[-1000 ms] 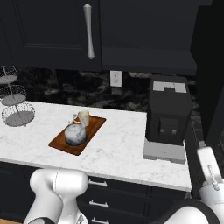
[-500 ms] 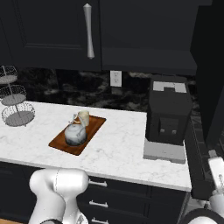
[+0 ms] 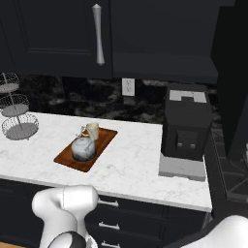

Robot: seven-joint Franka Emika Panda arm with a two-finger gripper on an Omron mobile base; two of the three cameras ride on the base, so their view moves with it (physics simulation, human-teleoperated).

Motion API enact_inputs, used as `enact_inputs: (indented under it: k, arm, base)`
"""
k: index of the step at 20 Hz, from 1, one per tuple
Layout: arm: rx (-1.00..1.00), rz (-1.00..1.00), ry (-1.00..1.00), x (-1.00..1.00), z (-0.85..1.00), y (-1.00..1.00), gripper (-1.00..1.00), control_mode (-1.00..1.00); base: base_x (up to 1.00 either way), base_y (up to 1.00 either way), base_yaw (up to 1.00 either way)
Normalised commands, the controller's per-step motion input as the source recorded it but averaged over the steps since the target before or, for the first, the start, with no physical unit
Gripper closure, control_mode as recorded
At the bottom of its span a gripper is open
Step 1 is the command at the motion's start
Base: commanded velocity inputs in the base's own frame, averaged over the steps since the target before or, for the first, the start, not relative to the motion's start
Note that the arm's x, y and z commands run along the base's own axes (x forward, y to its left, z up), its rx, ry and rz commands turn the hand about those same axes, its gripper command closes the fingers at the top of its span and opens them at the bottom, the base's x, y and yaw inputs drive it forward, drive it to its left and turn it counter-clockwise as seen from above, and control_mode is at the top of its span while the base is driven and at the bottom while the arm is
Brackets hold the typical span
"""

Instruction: Pick the kettle from the counter and place it on the tray. Then pick the mug from the cabinet and place it on the tray. Then close the cabinet doors.

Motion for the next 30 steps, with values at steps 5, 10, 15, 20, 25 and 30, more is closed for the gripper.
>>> enact_inputs:
  k: [5, 10, 15, 20, 25, 30]
  arm:
    - [-0.09, 0.05, -0.04, -0.05, 0.69, 0.34, -1.0, -1.0]
    - [-0.26, 0.09, 0.0, -0.07, 0.5, 0.85, -1.0, -1.0]
    - [-0.23, 0.03, 0.0, 0.03, 0.65, 0.81, -1.0, -1.0]
    - [-0.19, 0.0, 0.0, 0.3, 0.45, 0.87, -1.0, -1.0]
    - [-0.17, 0.0, 0.02, 0.52, 0.1, 0.93, -1.0, -1.0]
    - [-0.09, 0.0, 0.08, 0.76, 0.0, 0.72, -1.0, -1.0]
  base:
    - [0.0, 0.0, 0.0]
    - [0.0, 0.0, 0.0]
    - [0.0, 0.0, 0.0]
    - [0.0, 0.0, 0.0]
    - [0.0, 0.0, 0.0]
    - [0.0, 0.0, 0.0]
